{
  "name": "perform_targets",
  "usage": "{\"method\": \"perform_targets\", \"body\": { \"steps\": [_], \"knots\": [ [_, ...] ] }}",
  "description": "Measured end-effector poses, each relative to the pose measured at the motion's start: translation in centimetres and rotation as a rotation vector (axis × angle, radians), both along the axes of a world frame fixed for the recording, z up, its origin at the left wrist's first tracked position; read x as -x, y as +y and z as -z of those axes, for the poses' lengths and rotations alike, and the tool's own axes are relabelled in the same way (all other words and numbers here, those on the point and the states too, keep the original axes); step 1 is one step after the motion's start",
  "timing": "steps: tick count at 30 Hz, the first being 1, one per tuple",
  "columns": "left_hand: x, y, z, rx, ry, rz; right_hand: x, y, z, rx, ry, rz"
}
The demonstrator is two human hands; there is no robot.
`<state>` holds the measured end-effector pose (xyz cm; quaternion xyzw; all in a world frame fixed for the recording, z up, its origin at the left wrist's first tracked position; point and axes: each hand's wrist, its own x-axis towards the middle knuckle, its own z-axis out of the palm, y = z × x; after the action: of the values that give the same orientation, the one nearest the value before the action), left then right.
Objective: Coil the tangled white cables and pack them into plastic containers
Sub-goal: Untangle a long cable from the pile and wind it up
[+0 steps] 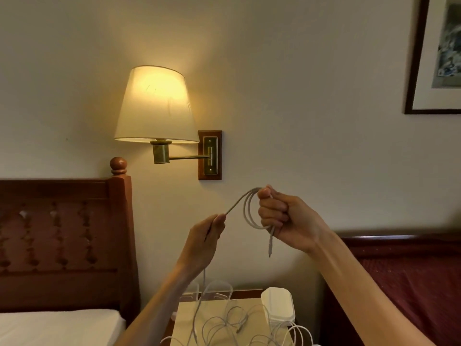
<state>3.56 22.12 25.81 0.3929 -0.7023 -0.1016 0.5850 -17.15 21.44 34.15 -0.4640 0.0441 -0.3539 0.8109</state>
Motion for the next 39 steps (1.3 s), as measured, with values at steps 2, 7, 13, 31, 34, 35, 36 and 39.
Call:
{"method": "perform_targets", "body": {
  "steps": [2,7,13,31,34,35,36,39],
  "knots": [
    [-0.8,-0.8,3.0,-0.11,0.086,0.009,1.1,-0.2,-0.8,-0.014,-0.01,0.04],
    [0.8,0.1,6.0,-0.418,-0.19,-0.048,1.5,-0.9,-1.1,0.051,0.071,0.186],
    [3.9,4.5,-0.6,-0.32,-0.59,0.219,-1.3,-1.3,1.7,0.485,0.481,0.61],
    [0.3,-1.1,-2.4,0.138,-0.281,-0.071,-1.5,-1.7,3.1,0.572,0.694,0.408],
    [0.1,-1.8,0.0,-0.011,-0.132,-0.053,-0.9,-1.7,2.1,0.279,0.516,0.305],
    [-0.3,-2.2,1.4,-0.068,-0.08,-0.044,-0.5,-1.8,1.8,0.191,0.448,0.271],
    [-0.8,-2.5,3.2,-0.116,-0.037,-0.033,-0.1,-1.8,1.5,0.129,0.392,0.242],
    [-2.4,-3.4,7.7,-0.2,0.034,-0.051,0.8,-2.2,1.4,0.05,0.285,0.2]
  ]
}}
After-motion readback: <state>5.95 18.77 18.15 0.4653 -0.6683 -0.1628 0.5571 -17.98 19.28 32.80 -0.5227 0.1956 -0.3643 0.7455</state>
